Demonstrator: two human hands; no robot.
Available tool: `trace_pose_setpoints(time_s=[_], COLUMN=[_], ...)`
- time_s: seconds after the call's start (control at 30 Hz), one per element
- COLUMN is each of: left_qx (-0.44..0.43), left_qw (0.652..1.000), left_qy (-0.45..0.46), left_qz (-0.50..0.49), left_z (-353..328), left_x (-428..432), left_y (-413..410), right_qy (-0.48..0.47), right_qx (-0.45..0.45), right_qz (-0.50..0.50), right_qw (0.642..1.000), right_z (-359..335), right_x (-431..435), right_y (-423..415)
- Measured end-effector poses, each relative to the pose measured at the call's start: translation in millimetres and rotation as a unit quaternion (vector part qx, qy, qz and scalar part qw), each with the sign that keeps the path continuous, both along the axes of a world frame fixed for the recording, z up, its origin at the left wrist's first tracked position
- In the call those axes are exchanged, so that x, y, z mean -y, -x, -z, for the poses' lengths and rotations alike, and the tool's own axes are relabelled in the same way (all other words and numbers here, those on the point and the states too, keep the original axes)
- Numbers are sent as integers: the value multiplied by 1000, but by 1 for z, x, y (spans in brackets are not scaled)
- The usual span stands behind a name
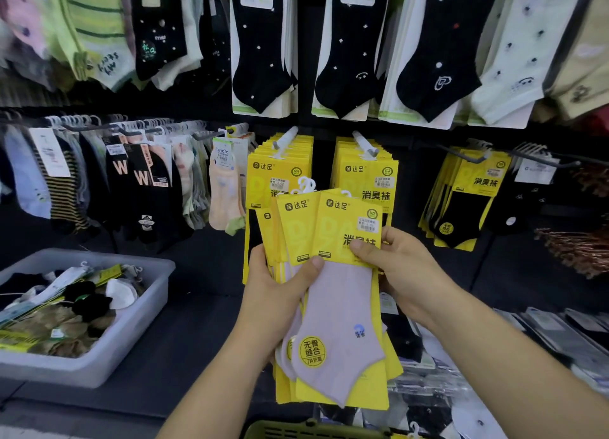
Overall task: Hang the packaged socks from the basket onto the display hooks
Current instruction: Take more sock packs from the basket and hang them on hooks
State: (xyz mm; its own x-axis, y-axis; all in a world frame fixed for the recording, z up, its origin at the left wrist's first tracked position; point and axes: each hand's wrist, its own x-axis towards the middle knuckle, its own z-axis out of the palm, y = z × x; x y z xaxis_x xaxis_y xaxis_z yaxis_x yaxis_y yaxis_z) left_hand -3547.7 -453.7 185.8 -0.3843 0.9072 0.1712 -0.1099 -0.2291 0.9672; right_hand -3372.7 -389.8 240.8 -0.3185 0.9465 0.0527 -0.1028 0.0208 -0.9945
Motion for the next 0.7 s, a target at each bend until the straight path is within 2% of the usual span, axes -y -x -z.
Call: trace_pose_setpoints(time_s=[0.1, 0.17, 0.23, 0.33, 0.43, 0.6, 0.7], left_qx=[-22, -30, -35, -43, -51, -66, -66], left_qw=[1000, 999, 999, 999, 999, 998, 998], left_qy=[-2, -4, -4, -4, -10, -15, -15], left_qz=[5, 13, 16, 20, 16, 14, 1], left_z=[0, 1, 2, 3, 2, -1, -3], left_x=[0, 0, 0, 0, 1, 3, 4], left_y=[1, 0, -1, -1, 0, 1, 5], right_qy=[-30, -98, -149, -167, -158, -210, -247], right_qx=[-5, 33, 86, 158, 177, 216, 223], right_qz=[29, 84, 93, 53, 31, 54, 101], right_qw=[999, 991, 981, 972, 971, 952, 938], right_z=[-9, -22, -37, -50, -58, -63, -69], right_x=[-7, -16, -24, -33, -39, -44, -49], right_y=[-6, -10, -11, -8, -10, -17, -18])
